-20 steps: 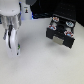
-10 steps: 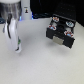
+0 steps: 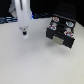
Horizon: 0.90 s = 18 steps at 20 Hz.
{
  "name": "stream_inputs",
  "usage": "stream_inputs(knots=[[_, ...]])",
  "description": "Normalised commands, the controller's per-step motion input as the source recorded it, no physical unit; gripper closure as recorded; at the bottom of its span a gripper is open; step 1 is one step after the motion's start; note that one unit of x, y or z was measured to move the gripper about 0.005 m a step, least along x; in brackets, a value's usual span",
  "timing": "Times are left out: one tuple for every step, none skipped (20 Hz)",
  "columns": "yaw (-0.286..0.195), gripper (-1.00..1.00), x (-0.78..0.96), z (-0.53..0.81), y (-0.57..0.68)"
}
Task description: Open the kcup holder, insert the kcup into the holder, and close the kcup holder
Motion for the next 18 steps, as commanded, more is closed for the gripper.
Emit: stream_inputs(knots=[[0.013, 1.00, 0.02, 0.44, 0.73], [0.007, 1.00, 0.03, 0.42, 0.75], [0.003, 1.00, 0.06, 0.45, 0.77], [0.003, 1.00, 0.07, 0.36, 0.76], [0.002, 1.00, 0.05, 0.39, 0.76], [0.002, 1.00, 0.06, 0.38, 0.75], [0.003, 1.00, 0.05, 0.32, 0.76], [0.003, 1.00, 0.04, 0.31, 0.77], [0.002, 1.00, 0.03, 0.29, 0.77], [0.002, 1.00, 0.03, 0.28, 0.77], [0.003, 1.00, 0.02, 0.26, 0.76], [0.004, 1.00, 0.02, 0.24, 0.75], [0.003, 1.00, 0.02, 0.20, 0.74], [0.006, 1.00, 0.01, 0.18, 0.73], [0.008, 1.00, -0.01, 0.14, 0.74], [0.009, 1.00, 0.00, 0.14, 0.74], [0.011, 1.00, 0.00, 0.11, 0.73], [0.013, 1.00, 0.01, 0.11, 0.73]])
